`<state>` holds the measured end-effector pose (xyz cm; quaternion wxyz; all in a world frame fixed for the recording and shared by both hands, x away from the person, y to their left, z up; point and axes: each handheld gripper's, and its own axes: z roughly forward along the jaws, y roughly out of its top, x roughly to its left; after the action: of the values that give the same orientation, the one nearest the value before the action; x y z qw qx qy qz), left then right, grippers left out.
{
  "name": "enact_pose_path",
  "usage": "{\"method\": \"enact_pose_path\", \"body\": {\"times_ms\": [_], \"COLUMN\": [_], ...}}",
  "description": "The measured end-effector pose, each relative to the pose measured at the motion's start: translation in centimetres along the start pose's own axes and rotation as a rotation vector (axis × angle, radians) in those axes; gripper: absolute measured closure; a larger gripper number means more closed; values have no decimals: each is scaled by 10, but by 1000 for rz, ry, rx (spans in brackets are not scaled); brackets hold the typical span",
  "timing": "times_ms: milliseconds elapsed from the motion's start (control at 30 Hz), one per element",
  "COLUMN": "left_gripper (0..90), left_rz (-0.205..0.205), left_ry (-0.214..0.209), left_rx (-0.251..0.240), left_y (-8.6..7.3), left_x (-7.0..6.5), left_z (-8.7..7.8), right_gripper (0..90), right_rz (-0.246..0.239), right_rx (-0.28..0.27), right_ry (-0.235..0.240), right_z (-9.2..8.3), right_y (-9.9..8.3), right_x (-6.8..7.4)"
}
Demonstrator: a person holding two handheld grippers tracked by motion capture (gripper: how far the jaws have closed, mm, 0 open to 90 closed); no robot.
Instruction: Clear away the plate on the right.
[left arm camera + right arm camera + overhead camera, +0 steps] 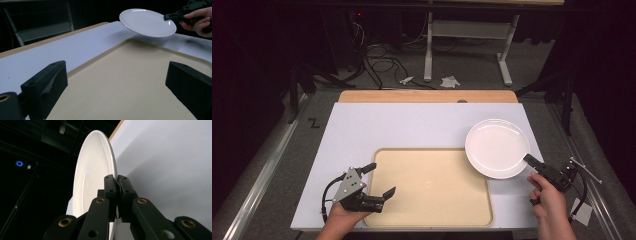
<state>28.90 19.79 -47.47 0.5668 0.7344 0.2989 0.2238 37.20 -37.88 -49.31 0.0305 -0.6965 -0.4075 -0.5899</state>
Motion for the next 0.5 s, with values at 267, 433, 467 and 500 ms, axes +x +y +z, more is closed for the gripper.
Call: {"method": "enact_pose_path", "body": {"times_ms": [267, 433, 467, 500], "left_gripper": [47, 48, 47, 47], "left_rz": [2, 1, 0, 0], "left_ry": [5, 7, 8, 8], "left_rx": [-10, -14, -16, -16], "left_y": [1, 1, 2, 2], "left_x": [1, 1, 1, 1], "left_z": [-2, -3, -4, -4], "right_gripper": [889, 890, 889, 889], "right_rz": [-27, -48, -56, -59], "right_rx": [45, 87, 96, 105], "right_ry": [22, 41, 43, 46], "right_z": [8, 16, 17, 19], "right_y": [-10, -17, -19, -21], "right_x": [9, 17, 19, 21]}}
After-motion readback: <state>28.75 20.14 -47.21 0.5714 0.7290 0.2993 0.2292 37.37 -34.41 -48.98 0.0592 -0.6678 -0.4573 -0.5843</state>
